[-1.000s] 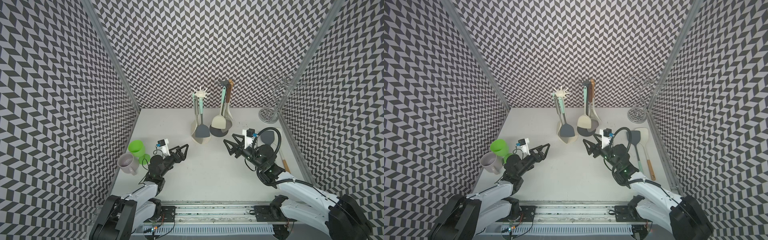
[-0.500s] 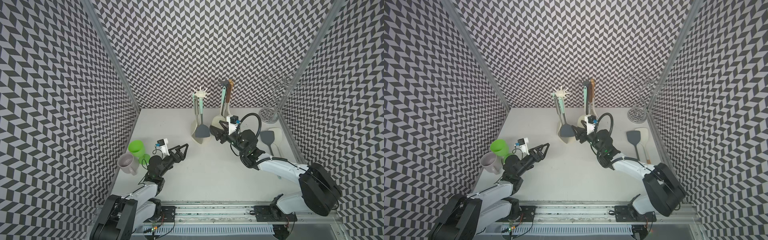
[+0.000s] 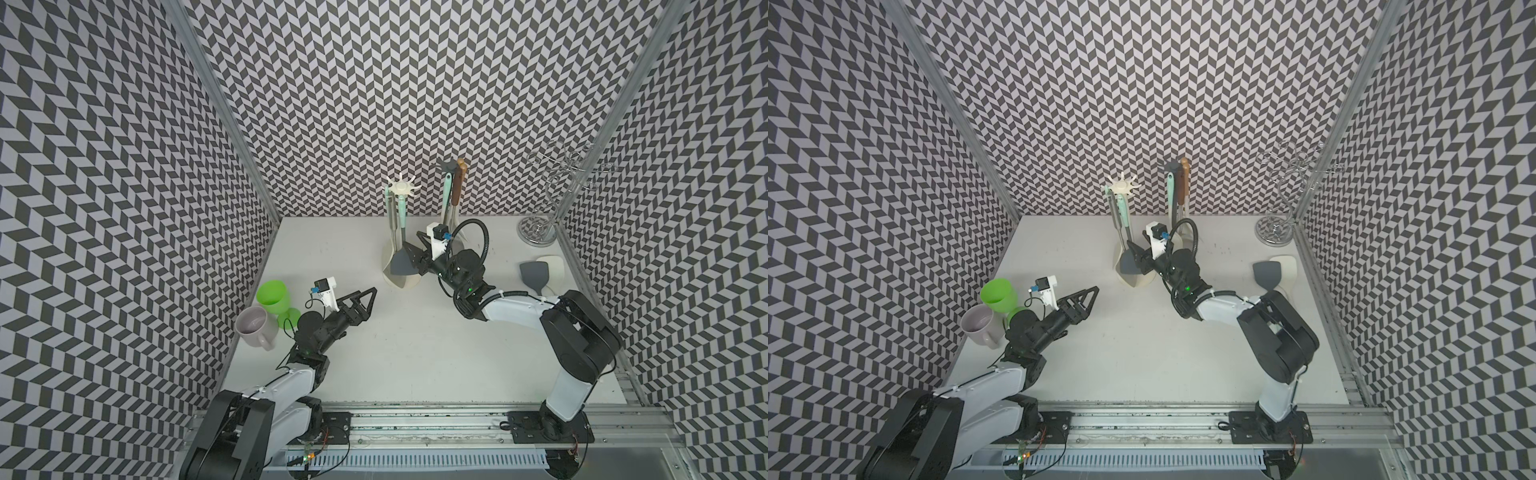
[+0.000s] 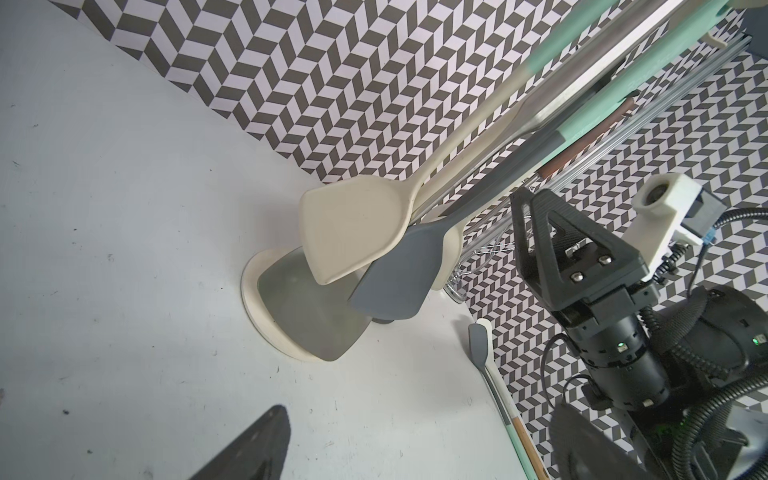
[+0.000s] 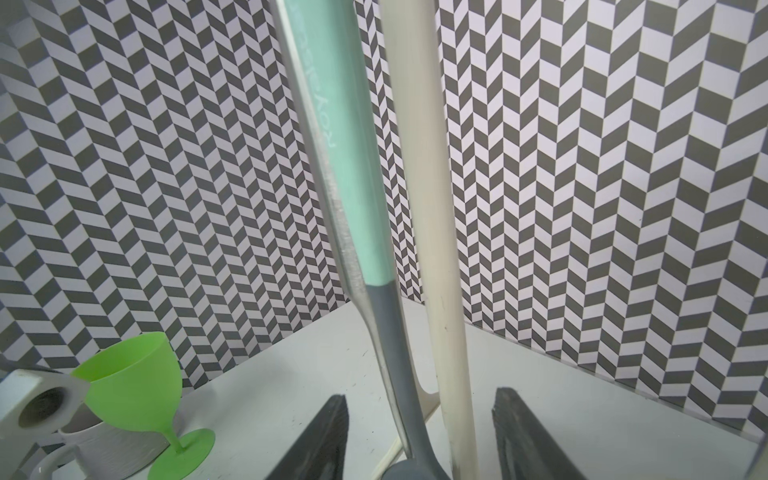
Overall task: Take the spatula off the kitchen utensil rack
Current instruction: Take off the spatula from the rack.
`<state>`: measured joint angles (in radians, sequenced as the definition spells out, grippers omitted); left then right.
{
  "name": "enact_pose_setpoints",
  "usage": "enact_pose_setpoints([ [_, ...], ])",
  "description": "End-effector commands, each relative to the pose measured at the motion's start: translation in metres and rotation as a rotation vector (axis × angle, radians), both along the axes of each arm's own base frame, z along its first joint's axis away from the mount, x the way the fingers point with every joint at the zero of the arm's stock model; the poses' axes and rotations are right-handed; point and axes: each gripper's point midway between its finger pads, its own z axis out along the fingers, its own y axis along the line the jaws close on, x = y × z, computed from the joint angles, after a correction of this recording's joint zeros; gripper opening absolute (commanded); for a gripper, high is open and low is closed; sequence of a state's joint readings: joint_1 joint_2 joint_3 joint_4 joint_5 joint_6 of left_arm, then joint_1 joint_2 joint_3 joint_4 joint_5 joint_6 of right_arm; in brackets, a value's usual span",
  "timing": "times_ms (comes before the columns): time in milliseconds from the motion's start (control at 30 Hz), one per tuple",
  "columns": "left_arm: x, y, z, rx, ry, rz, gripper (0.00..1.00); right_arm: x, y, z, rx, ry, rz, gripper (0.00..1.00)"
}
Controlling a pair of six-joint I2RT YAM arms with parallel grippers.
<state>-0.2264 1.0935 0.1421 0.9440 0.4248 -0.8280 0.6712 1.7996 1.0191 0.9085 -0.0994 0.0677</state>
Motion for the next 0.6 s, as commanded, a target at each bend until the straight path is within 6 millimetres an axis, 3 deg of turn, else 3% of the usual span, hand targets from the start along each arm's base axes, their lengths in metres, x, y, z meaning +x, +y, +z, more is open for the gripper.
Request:
enact_pose_setpoints([
  [0,-0.003,0.000,0.006,-0.004,-0.035,-0.008,0.99,-0.006,0.018,0.030,0.035,-0.117,0.034,0.56],
  [133,-0.004,0.000,0.007,-0.003,-0.037,-0.008,0.99,0.006,0.027,0.026,0.019,-0.102,0.016,0.38],
  [567,-0.004,0.000,0.010,-0.007,-0.044,-0.010,0.99,0.021,0.021,0.023,-0.017,-0.089,-0.087,0.21],
])
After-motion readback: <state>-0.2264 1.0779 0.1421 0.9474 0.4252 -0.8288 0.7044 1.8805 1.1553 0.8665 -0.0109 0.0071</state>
